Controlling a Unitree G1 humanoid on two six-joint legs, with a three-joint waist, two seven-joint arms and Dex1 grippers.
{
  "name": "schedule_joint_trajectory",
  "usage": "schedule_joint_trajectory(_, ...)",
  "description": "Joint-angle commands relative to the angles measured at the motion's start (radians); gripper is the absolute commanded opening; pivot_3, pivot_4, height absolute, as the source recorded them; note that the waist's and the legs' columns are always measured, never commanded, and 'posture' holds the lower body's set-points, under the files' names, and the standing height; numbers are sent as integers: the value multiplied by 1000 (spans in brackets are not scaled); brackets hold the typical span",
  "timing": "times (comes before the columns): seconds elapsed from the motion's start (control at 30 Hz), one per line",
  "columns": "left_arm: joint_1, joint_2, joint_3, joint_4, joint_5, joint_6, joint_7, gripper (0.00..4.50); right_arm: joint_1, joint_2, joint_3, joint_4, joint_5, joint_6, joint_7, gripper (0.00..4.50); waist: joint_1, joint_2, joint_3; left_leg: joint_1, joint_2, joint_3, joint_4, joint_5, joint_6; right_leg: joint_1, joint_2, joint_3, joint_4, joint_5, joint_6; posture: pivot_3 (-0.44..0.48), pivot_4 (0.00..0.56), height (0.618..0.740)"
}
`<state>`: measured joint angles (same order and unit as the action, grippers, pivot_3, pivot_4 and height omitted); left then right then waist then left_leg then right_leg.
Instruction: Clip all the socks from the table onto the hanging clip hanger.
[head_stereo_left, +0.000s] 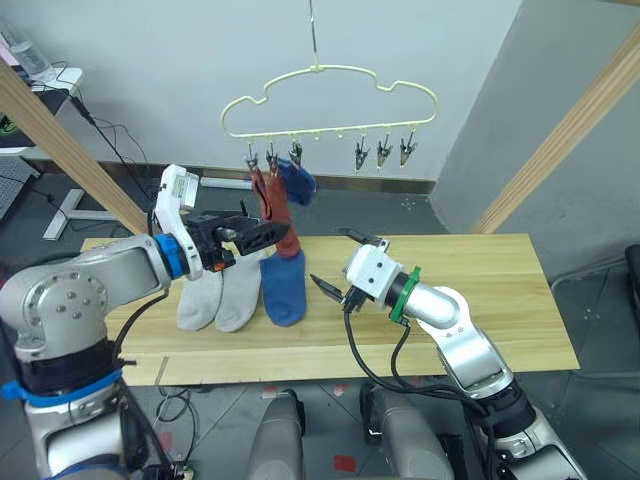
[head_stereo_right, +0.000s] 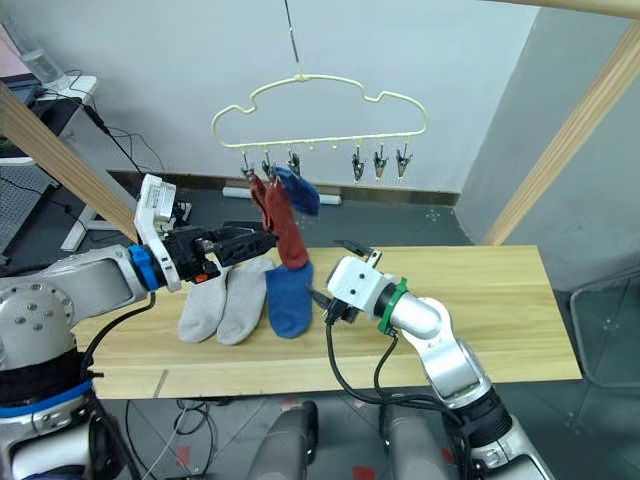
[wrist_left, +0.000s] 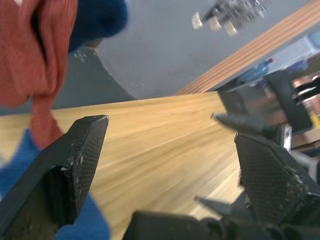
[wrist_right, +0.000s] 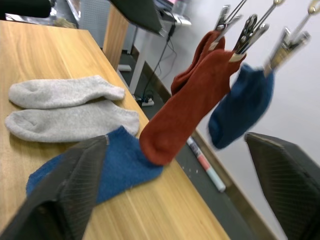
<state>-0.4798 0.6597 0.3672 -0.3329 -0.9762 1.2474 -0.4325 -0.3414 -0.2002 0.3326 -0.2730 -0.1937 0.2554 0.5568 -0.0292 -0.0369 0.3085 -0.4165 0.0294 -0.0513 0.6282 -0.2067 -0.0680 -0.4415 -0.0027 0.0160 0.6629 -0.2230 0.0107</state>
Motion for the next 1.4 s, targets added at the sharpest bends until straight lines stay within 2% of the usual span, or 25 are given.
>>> schedule_joint_trajectory(0.03,122,48,-20,-135,116,-223,-107,4500,-2,46,-125,-129,68,198,-63,4486,1,0,0,0,0,0,0,0,0,0,0,0,0,0,0,23,309,740)
schedule_joint_trajectory(0.17,264,53,-15,-217,201,-439,-218,4500,-55,118,-185,-187,83,367,-150,4486,3,0,0,-1,1,0,-2,0,0,-1,-2,1,-2,0,-1,24,300,740)
schedule_joint_trajectory(0.3,310,46,-21,-210,254,-558,-254,4500,-104,186,-200,-201,84,450,-232,4486,3,0,0,-1,2,-1,-3,0,0,-2,-1,0,-1,-1,-2,29,291,740)
schedule_joint_trajectory(0.47,311,28,-59,-195,311,-648,-251,4500,-129,184,-235,-177,34,447,-341,4486,4,0,0,-3,0,0,-3,0,1,-2,0,-1,-3,-1,-2,28,289,740)
schedule_joint_trajectory(0.73,247,-20,-122,-199,332,-677,-205,4500,-204,164,-305,-105,34,428,-454,4486,2,0,0,-5,0,0,-2,-1,2,-3,2,-1,-4,-1,-1,19,291,740)
schedule_joint_trajectory(0.83,235,-27,-138,-198,340,-681,-199,4500,-223,168,-311,-82,39,414,-485,3941,1,0,0,-5,0,0,-2,-1,2,-3,3,-1,-3,-1,-1,18,291,740)
schedule_joint_trajectory(1.0,222,-28,-143,-191,341,-682,-191,4500,-232,167,-296,-79,43,407,-503,2259,-2,0,0,-5,0,1,-2,-1,2,-4,3,-1,-3,-1,-1,17,295,740)
schedule_joint_trajectory(1.2,225,-24,-140,-186,352,-693,-184,4500,-206,202,-212,-125,95,390,-451,2259,-3,0,0,-5,1,1,-2,-1,2,-4,3,-1,-3,-1,-1,16,296,740)
schedule_joint_trajectory(1.4,222,-25,-131,-192,351,-692,-175,4500,-262,255,-196,-59,111,357,-474,2259,-2,0,0,-5,1,0,-1,-1,2,-4,4,-2,-2,-1,-1,30,306,740)
